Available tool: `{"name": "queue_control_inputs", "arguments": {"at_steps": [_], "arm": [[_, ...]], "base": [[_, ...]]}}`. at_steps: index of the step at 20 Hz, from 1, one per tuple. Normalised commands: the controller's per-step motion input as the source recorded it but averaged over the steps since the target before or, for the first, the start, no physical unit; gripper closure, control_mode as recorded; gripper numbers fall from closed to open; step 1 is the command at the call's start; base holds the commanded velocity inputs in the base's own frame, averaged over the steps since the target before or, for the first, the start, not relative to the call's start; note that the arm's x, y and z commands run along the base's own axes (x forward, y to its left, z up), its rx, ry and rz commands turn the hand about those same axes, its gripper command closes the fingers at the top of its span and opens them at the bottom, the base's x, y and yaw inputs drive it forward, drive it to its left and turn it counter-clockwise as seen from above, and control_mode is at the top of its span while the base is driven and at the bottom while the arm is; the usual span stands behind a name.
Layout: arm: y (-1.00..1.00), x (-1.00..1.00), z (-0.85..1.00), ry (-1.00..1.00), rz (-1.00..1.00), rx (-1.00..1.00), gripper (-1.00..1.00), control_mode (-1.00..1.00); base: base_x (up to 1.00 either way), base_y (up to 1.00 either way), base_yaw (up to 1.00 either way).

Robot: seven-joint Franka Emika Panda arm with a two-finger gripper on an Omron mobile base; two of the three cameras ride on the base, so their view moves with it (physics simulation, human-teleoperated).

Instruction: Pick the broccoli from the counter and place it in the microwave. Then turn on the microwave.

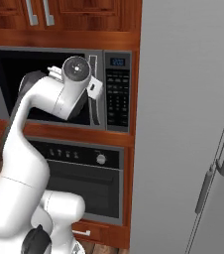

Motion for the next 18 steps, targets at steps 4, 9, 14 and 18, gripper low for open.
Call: {"name": "queue_control_inputs", "arguments": {"at_steps": [4,9,14,18], "arm": [[-0.31,0.0,-0.38,0.15,0.02,0.15,1.0,-1.0],[-0.28,0.06,-0.31,0.1,0.0,0.14,1.0,-1.0],[-0.19,0.13,-0.27,0.06,0.0,0.12,1.0,-1.0],[-0.18,0.16,-0.24,0.0,-0.06,0.12,1.0,-1.0]], "base": [[0.0,0.0,0.0],[0.0,0.0,0.0],[0.0,0.0,0.0],[0.0,0.0,0.0]]}}
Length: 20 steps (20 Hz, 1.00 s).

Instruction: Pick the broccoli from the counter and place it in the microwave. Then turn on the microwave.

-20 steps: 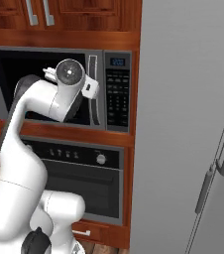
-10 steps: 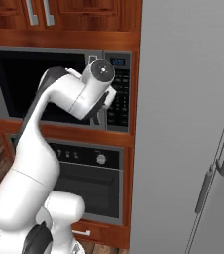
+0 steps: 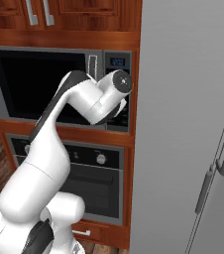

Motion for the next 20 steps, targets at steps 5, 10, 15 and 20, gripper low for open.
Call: {"name": "queue_control_inputs", "arguments": {"at_steps": [5,10,15,20], "arm": [[-0.24,0.06,-0.26,0.0,-0.12,0.15,1.0,-1.0],[-0.23,0.03,-0.3,0.09,-0.18,0.17,1.0,-1.0],[-0.17,0.09,-0.2,0.15,-0.16,0.15,1.0,-1.0],[-0.2,0.05,-0.22,0.16,-0.12,0.14,1.0,-1.0]], "base": [[0.0,0.0,0.0],[0.0,0.0,0.0],[0.0,0.0,0.0],[0.0,0.0,0.0]]}}
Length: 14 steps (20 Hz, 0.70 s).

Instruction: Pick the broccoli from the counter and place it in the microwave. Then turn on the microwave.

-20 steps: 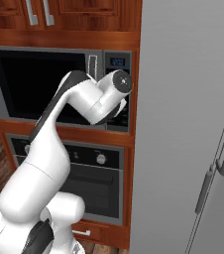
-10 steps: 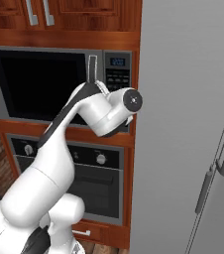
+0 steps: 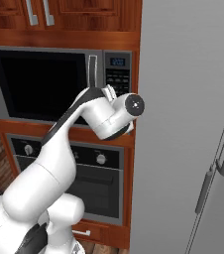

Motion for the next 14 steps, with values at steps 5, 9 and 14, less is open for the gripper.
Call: {"name": "queue_control_inputs", "arguments": {"at_steps": [5,9,14], "arm": [[-0.01,0.0,-0.37,0.07,-0.06,0.13,1.0,-1.0],[-0.01,0.01,-0.31,0.0,-0.01,0.12,1.0,-1.0],[0.0,0.03,-0.36,0.0,-0.01,0.09,1.0,-1.0]], "base": [[0.0,0.0,0.0],[0.0,0.0,0.0],[0.0,0.0,0.0]]}}
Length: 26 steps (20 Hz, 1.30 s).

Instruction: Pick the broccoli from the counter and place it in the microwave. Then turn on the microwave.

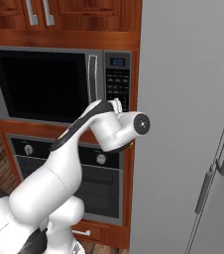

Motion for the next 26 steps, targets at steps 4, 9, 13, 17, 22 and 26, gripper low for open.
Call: {"name": "queue_control_inputs", "arguments": {"at_steps": [4,9,13,17,22,26], "arm": [[0.0,0.18,-0.24,0.0,-0.03,0.05,1.0,-1.0],[0.0,0.39,-0.13,0.0,-0.03,0.03,1.0,-1.0],[0.0,0.33,-0.17,0.0,-0.03,0.02,1.0,-1.0],[0.01,0.26,-0.19,0.0,-0.03,0.03,1.0,-1.0],[0.06,0.3,-0.11,0.0,-0.04,0.02,1.0,-1.0],[0.07,0.27,-0.09,0.0,-0.03,0.01,1.0,-1.0]], "base": [[0.0,0.0,0.0],[0.0,0.0,0.0],[0.0,0.0,0.0],[0.0,0.0,0.0],[0.0,0.0,0.0],[0.0,0.0,0.0]]}}
